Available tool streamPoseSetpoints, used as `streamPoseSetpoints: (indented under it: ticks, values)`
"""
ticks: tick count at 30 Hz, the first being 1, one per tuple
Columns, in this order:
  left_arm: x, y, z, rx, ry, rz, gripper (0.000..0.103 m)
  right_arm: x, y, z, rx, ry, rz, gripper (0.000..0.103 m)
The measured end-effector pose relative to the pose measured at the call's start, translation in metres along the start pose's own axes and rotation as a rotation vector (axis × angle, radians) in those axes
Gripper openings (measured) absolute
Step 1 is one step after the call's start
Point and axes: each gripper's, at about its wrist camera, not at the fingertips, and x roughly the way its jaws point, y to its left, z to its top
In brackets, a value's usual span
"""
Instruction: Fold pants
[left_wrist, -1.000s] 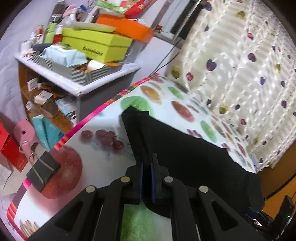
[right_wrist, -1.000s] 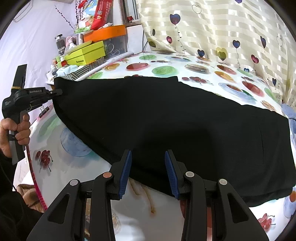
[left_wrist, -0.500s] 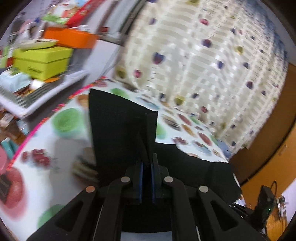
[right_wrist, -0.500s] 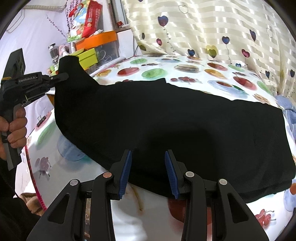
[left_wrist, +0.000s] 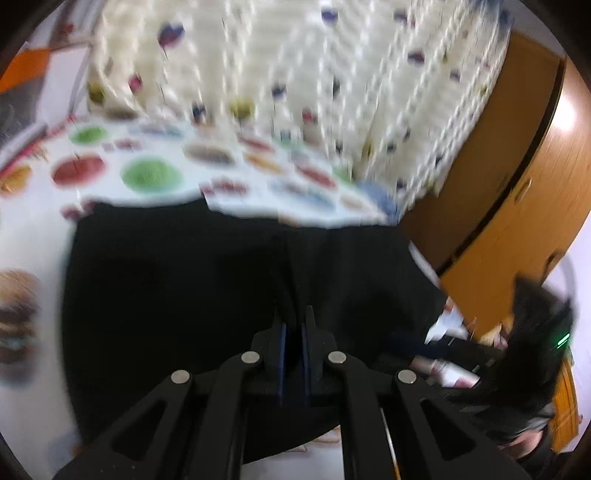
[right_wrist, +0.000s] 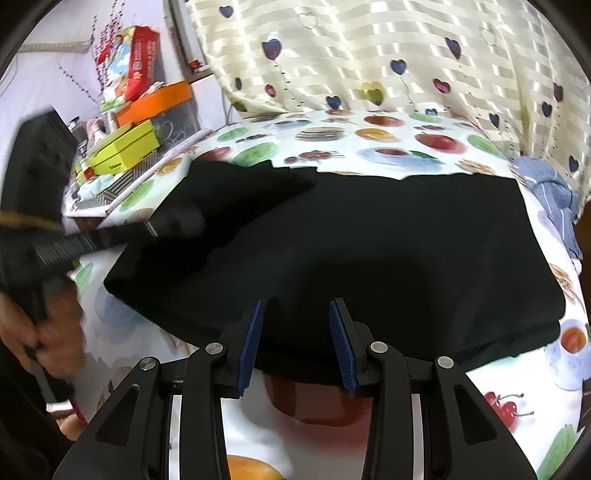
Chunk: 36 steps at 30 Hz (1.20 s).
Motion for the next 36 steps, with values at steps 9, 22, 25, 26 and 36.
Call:
streamPoseSetpoints:
  ticks: [9, 22, 25, 26, 36]
  values:
    - [-0.02, -0.006, -0.015, 0.025, 0.003, -0.094, 0.047, -0.003, -0.007, 0.002, 0.026, -0.014, 0.009, 0.039]
    - [-0.058, 0.107, -0.004, -0.257, -0.061, 0.333, 0.047, 0.014, 0.005, 0.022, 0.048, -0.021, 0.129, 0.04]
    - [-0.052, 0.113, -0.004, -0.273, -0.051, 0.318, 0.047, 0.027, 0.001, 0.024, 0.082, 0.022, 0.122, 0.042]
    - [-0.049, 0.112, -0.003, -0.273, -0.042, 0.306, 0.047, 0.031, 0.0, 0.024, 0.097, 0.041, 0.13, 0.042]
    - [-0.031, 0.097, 0.007, -0.177, -0.034, 0.299, 0.046, 0.034, -0.006, 0.02, 0.211, 0.091, 0.288, 0.042]
